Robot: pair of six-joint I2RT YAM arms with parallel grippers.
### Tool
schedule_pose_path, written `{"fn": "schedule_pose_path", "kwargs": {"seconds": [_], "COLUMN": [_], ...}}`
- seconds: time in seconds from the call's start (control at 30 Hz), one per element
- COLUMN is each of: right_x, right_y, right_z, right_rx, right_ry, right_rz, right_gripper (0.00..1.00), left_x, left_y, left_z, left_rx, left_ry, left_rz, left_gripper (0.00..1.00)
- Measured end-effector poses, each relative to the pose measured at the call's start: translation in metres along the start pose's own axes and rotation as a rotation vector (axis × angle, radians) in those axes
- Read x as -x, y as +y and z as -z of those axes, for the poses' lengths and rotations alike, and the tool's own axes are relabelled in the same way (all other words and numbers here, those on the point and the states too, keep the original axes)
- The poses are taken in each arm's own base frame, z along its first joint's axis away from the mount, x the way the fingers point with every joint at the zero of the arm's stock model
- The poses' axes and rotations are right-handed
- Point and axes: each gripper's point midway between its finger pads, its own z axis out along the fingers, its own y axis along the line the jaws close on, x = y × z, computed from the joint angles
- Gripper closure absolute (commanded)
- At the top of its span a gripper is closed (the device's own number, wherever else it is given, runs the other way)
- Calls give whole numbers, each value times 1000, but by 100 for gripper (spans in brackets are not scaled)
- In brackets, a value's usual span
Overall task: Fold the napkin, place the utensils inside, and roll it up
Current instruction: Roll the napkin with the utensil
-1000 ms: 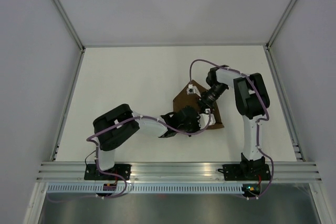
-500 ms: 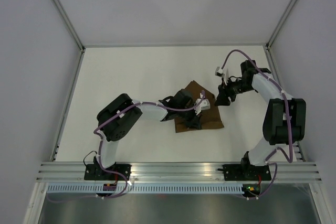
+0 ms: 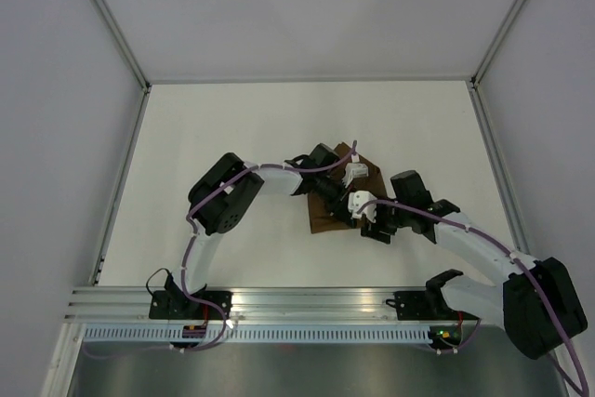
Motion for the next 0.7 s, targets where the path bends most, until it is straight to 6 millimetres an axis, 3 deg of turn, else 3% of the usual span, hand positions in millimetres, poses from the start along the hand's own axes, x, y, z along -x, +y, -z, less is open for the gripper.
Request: {"fn": "schedule_pose_path", "kwargs": {"seconds": [0.3,0.4,0.53,0.63,0.7], "right_x": [-10,-6,-5,-6,-6], "right_y": [2,-3,1,3,4], "right_z": [-36,-44,-49,-51,-51], "right_rx": [-56,-83,-61,-39,-25], "right_ry": [103,102,108,122,131], "right_rz": [147,176,169,151,146], "right_gripper": [30,39,69,77,79], "left_x": [-1,-3,-5,-6,-5], "left_y": [-1,-3,-4,-2,-2], "left_z": [-1,-1,1,4,6], "left_rx": [-47,-55,-61,-59,-52], "left_ry": [26,33,40,42,41], "left_rz": [72,83,96,110,112], "left_gripper": [98,98,95,85,73]}}
